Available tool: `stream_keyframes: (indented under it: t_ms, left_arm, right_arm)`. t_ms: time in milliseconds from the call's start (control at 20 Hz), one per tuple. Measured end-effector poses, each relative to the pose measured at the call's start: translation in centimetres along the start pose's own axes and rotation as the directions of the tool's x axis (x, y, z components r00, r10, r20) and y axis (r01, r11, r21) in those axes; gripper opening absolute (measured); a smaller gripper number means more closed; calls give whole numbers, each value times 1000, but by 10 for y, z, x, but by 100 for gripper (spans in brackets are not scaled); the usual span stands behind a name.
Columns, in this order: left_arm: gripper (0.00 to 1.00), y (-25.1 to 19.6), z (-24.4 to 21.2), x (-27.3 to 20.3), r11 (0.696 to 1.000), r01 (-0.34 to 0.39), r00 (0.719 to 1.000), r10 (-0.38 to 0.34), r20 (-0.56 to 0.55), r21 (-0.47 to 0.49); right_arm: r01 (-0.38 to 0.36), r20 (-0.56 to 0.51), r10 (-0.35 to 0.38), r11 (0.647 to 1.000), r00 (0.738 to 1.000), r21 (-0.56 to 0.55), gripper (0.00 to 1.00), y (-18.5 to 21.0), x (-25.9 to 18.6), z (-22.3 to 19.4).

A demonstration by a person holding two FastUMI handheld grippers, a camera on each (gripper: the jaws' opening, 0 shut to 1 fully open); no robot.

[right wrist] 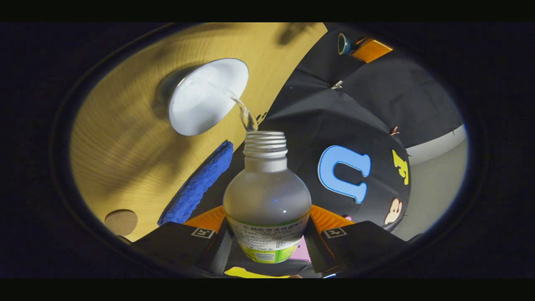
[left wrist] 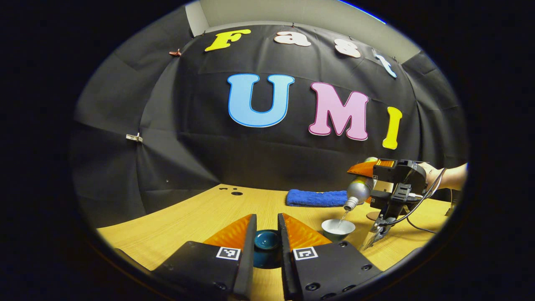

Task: Open the teacup lid with one hand, grasp the water bottle and pour water into the teacup with the other hand; after pouring, place the water bottle on the coaster and then close the teacup lid.

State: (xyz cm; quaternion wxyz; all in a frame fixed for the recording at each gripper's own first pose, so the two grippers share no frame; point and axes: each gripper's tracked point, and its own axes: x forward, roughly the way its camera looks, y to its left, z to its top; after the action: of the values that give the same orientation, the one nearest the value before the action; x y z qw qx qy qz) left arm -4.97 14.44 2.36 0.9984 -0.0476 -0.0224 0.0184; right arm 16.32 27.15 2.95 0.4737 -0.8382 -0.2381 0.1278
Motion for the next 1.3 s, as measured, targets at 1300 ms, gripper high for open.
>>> stream_keyframes:
  t_ms: [1300]
  left_arm:
    - [31,-10,5,-10,1000,18,1000,-18,-9,10]
  right_arm:
    - [68,-17,-69,995,997,-72,80,-24,-1,-2]
